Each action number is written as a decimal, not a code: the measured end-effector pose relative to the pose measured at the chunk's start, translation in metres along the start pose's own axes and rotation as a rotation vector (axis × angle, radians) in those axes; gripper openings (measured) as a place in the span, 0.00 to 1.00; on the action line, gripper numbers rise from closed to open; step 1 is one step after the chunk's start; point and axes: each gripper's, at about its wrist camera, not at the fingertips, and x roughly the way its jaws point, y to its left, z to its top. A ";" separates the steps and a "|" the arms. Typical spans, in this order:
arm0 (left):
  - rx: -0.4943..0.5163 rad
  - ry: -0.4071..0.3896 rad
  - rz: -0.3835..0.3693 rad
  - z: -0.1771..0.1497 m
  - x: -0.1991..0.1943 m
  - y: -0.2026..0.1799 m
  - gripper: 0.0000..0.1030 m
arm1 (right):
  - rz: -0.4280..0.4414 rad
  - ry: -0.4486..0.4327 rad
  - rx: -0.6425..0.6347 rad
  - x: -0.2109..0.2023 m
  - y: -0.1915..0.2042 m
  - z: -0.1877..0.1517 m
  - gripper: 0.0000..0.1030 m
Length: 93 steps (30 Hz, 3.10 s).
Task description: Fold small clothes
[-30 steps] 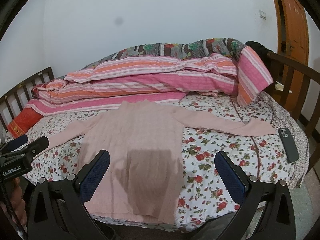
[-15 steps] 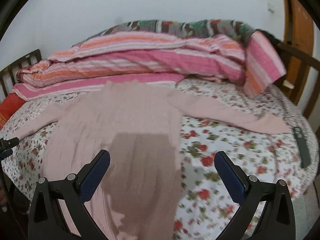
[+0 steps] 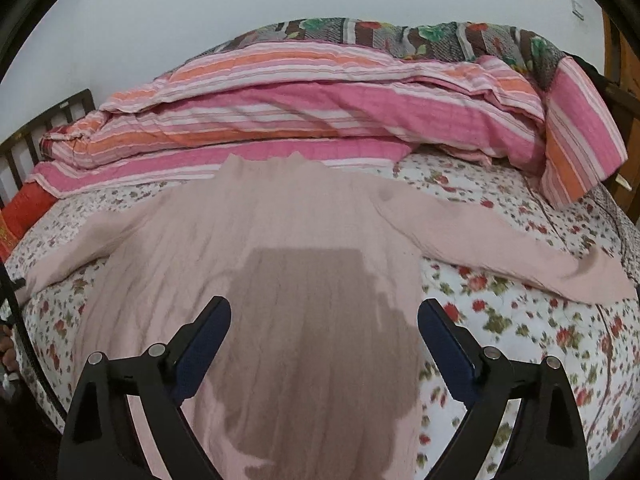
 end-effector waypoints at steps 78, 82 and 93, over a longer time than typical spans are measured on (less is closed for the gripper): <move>0.676 0.240 -0.438 -0.105 0.055 -0.218 0.90 | 0.083 -0.048 0.226 0.068 -0.059 0.042 0.04; 0.728 0.231 -0.470 -0.110 0.041 -0.231 0.90 | -0.013 0.019 0.251 0.084 -0.073 0.040 0.04; 0.899 0.273 -0.516 -0.158 0.035 -0.286 0.89 | -0.052 0.124 0.188 0.096 -0.071 0.023 0.24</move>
